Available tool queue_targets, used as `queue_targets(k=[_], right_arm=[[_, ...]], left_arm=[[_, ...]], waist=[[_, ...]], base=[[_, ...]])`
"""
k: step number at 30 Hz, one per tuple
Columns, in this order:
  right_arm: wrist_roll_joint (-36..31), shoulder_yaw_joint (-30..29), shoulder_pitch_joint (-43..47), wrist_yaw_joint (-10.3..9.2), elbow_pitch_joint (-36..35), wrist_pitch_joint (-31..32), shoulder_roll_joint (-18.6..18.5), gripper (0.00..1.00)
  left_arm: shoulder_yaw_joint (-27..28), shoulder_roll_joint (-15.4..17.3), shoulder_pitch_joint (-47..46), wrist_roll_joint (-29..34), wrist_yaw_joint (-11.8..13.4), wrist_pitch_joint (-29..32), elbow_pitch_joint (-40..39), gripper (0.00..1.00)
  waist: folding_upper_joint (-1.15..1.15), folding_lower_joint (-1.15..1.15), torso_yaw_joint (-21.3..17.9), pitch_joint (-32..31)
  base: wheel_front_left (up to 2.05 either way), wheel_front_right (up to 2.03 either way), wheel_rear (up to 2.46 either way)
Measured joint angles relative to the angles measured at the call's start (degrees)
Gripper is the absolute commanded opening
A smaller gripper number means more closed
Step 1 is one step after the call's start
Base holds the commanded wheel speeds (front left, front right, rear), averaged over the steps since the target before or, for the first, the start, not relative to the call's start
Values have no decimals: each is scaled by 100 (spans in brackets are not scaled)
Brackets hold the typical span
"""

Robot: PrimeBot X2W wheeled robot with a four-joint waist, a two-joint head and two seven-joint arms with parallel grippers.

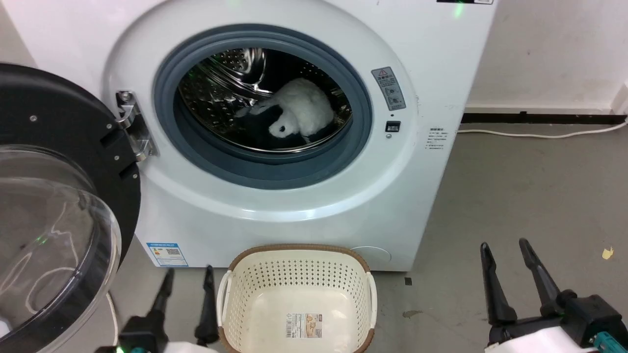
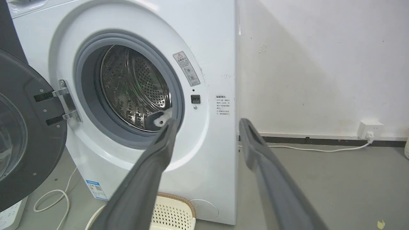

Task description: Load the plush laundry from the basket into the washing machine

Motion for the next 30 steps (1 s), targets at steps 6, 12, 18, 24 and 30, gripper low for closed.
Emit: queue_targets(k=[6, 12, 18, 24, 30], right_arm=[[20, 9, 58, 0, 144, 0, 0, 100], [23, 37, 64, 0, 201, 0, 0, 100], [25, 31, 58, 1, 210, 2, 0, 0], [13, 30, 55, 0, 209, 56, 0, 0], [-2, 30, 53, 1, 205, 126, 0, 0]], left_arm=[[-74, -81, 96, 198, 107, 0, -24, 100], [-51, -154, 102, 242, 179, 0, -14, 100], [-52, -166, 100, 238, 171, 9, -19, 0], [-40, -167, 99, 242, 169, 64, -24, 0], [-22, -167, 96, 280, 168, 123, -53, 0]], waist=[[0, 0, 67, -13], [0, 1, 115, -10], [0, 1, 130, -8], [0, 2, 132, -3], [0, 2, 133, 4]], base=[[0, 0, 0], [0, 0, 0], [0, 0, 0], [0, 0, 0], [0, 0, 0]])
